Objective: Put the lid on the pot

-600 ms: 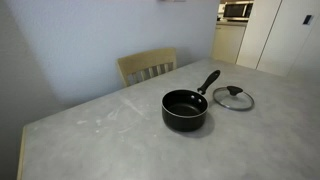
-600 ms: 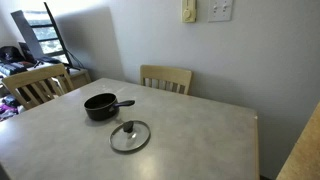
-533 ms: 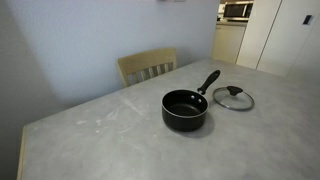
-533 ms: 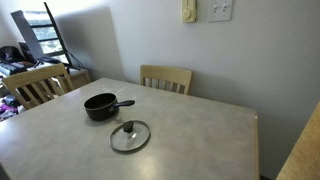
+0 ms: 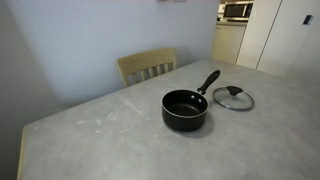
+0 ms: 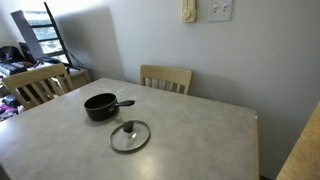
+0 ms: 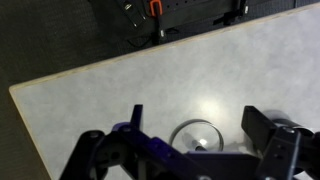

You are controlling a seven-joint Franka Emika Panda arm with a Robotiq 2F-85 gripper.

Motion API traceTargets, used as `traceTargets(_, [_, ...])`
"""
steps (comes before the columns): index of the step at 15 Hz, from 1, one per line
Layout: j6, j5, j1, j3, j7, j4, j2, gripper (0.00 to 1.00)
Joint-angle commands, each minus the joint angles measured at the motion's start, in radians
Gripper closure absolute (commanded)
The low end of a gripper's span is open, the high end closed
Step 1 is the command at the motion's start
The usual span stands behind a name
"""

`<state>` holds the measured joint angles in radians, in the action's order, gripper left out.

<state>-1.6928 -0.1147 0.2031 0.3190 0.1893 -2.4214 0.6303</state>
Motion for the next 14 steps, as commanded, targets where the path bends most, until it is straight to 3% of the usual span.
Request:
traceTargets(1, [-0.067,0.006,-0.01,-0.003,0.048,0.005,-0.022,0.0])
traceTargets(14, [-0.241,0.073,-0.125,0.035,0.42,0.026,-0.204,0.0])
